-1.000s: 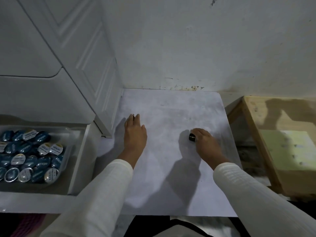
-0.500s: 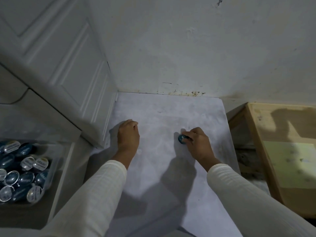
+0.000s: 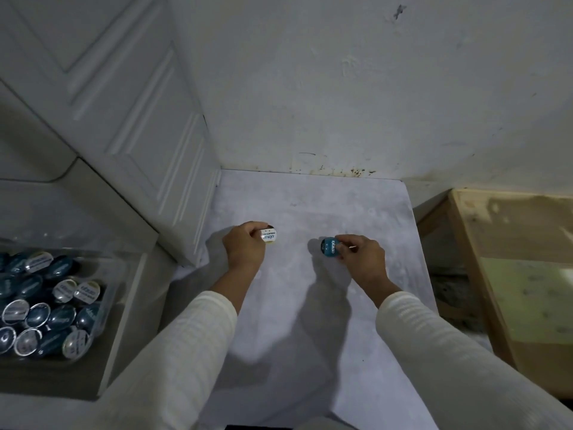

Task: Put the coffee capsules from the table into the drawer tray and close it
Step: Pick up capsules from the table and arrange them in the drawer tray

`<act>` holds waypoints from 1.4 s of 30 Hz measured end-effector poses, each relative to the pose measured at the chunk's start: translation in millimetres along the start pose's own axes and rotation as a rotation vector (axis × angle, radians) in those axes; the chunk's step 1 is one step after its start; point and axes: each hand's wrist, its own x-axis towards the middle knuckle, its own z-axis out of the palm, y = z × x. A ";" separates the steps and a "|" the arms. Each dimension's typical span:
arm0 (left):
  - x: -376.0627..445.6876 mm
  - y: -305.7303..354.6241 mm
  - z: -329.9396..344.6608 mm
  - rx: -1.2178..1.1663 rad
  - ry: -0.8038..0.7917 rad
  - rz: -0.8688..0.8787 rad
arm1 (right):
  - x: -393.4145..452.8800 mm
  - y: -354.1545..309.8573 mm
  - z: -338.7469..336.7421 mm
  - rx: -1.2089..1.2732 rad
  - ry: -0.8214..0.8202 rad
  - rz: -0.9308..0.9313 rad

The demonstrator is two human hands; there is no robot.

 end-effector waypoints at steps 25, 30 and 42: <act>-59.9 57.9 -93.4 -0.276 -0.181 0.084 | -78.7 -88.4 -6.4 0.379 0.146 -0.195; -72.4 38.6 -133.5 -0.334 -0.279 0.101 | -122.0 -106.8 24.5 0.434 0.242 -0.171; -84.8 -56.3 -283.2 -0.469 -0.314 0.054 | -258.3 -159.3 150.2 0.545 0.310 -0.155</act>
